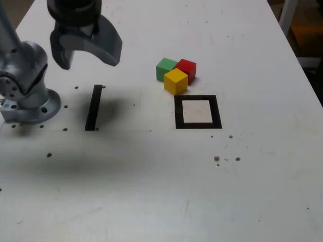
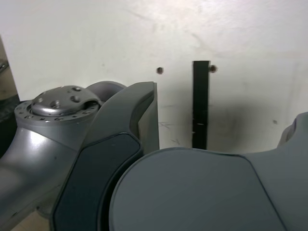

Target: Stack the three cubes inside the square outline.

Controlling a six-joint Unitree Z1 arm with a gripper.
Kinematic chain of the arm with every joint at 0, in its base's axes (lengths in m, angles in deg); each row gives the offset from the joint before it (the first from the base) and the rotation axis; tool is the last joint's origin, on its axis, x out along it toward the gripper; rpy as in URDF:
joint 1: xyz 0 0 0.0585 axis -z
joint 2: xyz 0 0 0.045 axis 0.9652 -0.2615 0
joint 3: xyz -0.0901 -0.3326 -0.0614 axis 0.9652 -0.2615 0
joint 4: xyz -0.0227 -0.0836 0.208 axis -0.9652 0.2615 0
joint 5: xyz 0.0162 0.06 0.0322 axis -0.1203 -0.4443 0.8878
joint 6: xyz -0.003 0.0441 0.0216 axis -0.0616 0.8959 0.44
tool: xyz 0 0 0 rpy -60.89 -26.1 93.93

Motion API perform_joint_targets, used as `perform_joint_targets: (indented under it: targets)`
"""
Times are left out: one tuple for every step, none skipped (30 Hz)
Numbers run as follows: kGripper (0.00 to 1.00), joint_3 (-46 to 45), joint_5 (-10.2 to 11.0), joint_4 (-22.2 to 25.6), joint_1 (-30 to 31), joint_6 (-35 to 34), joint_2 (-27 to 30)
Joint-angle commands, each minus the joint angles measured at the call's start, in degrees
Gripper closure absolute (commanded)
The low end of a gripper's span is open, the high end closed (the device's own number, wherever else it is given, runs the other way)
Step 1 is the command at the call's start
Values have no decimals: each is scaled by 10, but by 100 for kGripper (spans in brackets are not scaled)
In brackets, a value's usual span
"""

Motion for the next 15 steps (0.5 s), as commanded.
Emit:
perform_joint_targets:
  targets:
    - [0, 24, 3, 12, -25, 29, 5]
    - [0, 37, 4, 21, -36, 47, 3]
    - [0, 52, 6, 32, -46, 65, 0]
    - [0, 64, 8, 40, -51, 77, -2]
    - [0, 87, 14, 55, -58, 97, -8]
    - [0, 114, 22, 71, -63, 118, -16]
    - [0, 143, 30, 87, -67, 140, -24]
    - [0, 174, 40, 102, -71, 161, -33]
    - [0, 203, 50, 116, -74, 182, -42]
    - [0, 230, 58, 127, -79, 204, -51]
    - [0, 259, 67, 137, -86, 232, -62]
    - [0, 280, 71, 143, -96, 260, -73]
    - [0, 298, 74, 148, -106, 287, -85]
    - [0, 314, 75, 154, -114, 316, -99]
    - [0, 327, 75, 158, -118, 339, -111]
